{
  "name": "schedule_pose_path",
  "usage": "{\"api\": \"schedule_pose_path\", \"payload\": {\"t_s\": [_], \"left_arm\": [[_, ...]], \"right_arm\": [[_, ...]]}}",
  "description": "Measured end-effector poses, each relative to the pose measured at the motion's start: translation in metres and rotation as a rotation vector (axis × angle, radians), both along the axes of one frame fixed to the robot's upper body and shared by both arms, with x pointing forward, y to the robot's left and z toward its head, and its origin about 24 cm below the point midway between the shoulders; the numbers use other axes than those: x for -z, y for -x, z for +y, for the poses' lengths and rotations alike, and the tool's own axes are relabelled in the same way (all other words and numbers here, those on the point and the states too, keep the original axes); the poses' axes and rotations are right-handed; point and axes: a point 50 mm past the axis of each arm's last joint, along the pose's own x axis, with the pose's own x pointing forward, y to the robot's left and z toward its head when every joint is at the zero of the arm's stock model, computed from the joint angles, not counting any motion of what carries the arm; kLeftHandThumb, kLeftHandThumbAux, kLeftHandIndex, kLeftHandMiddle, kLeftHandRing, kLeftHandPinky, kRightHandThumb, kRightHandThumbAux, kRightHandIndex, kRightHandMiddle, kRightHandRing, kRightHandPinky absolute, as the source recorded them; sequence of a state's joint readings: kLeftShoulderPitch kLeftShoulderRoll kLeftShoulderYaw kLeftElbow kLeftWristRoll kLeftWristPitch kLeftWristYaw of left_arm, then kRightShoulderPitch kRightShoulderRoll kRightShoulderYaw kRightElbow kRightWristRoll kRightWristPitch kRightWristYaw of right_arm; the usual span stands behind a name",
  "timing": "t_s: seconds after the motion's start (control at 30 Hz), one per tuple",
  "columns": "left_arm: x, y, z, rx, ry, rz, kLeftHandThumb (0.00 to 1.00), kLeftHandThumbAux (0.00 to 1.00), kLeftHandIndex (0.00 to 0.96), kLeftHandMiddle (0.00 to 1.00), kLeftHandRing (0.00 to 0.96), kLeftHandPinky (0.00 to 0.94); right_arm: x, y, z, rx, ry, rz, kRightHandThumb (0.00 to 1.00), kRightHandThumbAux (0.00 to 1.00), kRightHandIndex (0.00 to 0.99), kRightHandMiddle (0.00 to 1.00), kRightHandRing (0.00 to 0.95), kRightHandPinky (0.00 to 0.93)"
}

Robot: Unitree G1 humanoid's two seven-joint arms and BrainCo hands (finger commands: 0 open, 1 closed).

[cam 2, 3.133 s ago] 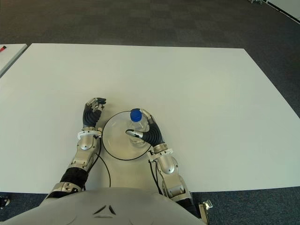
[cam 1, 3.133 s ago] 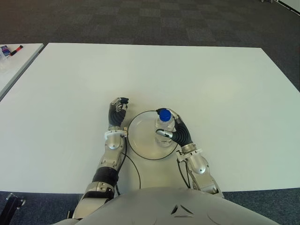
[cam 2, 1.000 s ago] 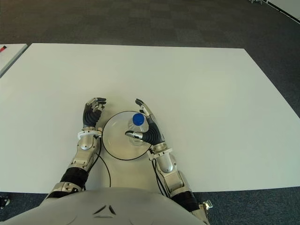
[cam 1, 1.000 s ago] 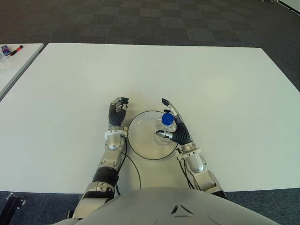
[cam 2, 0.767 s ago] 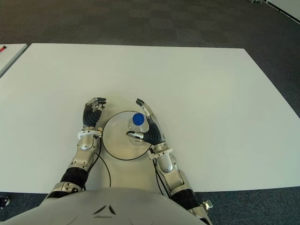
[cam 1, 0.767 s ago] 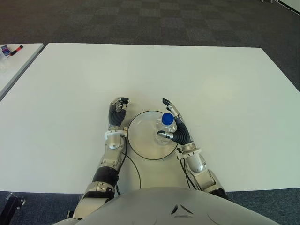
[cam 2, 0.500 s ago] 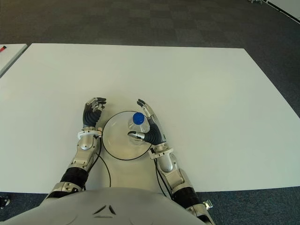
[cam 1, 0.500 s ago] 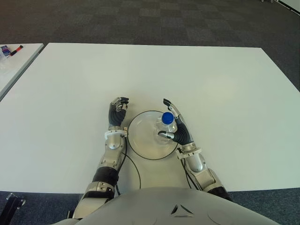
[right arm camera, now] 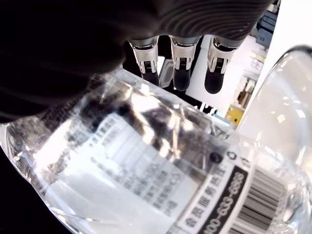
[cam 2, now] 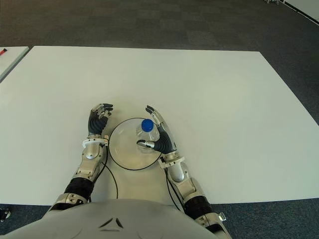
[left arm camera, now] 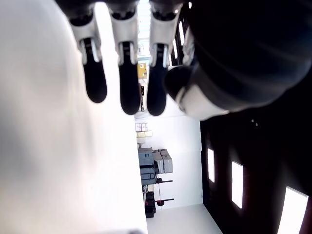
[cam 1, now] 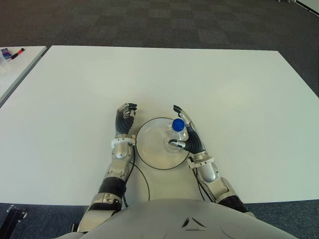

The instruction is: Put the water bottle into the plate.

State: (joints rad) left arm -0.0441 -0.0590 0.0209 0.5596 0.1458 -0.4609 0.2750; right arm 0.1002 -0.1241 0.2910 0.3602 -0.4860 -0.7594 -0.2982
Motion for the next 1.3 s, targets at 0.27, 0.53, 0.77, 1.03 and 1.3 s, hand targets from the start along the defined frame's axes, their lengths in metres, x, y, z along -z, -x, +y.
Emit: {"api": "schedule_pose_path", "payload": {"t_s": [0.27, 0.53, 0.77, 1.03, 1.3], "left_arm": [[-0.001, -0.001, 0.0, 0.001, 0.001, -0.008, 0.719, 0.711, 0.411, 0.367, 0.366, 0.369], [-0.001, -0.001, 0.0, 0.001, 0.001, -0.011, 0.718, 0.711, 0.411, 0.363, 0.366, 0.375], [-0.001, -0.001, 0.0, 0.001, 0.0, -0.011, 0.718, 0.711, 0.411, 0.364, 0.364, 0.362], [-0.001, -0.001, 0.0, 0.002, -0.002, -0.011, 0.718, 0.711, 0.411, 0.361, 0.36, 0.359], [-0.001, -0.001, 0.001, 0.004, -0.008, -0.012, 0.717, 0.71, 0.411, 0.359, 0.363, 0.38]], "right_arm": [[0.0, -0.001, -0.001, 0.005, 0.003, -0.008, 0.418, 0.322, 0.0, 0.0, 0.0, 0.0], [0.0, -0.001, -0.002, 0.013, 0.027, -0.023, 0.387, 0.319, 0.0, 0.0, 0.0, 0.0], [0.001, -0.001, -0.005, 0.027, 0.039, -0.019, 0.373, 0.316, 0.0, 0.0, 0.0, 0.0], [0.001, -0.003, -0.009, 0.047, 0.041, -0.023, 0.393, 0.319, 0.0, 0.0, 0.0, 0.0], [-0.002, -0.005, -0.019, 0.071, 0.045, -0.04, 0.409, 0.315, 0.0, 0.0, 0.0, 0.0]]}}
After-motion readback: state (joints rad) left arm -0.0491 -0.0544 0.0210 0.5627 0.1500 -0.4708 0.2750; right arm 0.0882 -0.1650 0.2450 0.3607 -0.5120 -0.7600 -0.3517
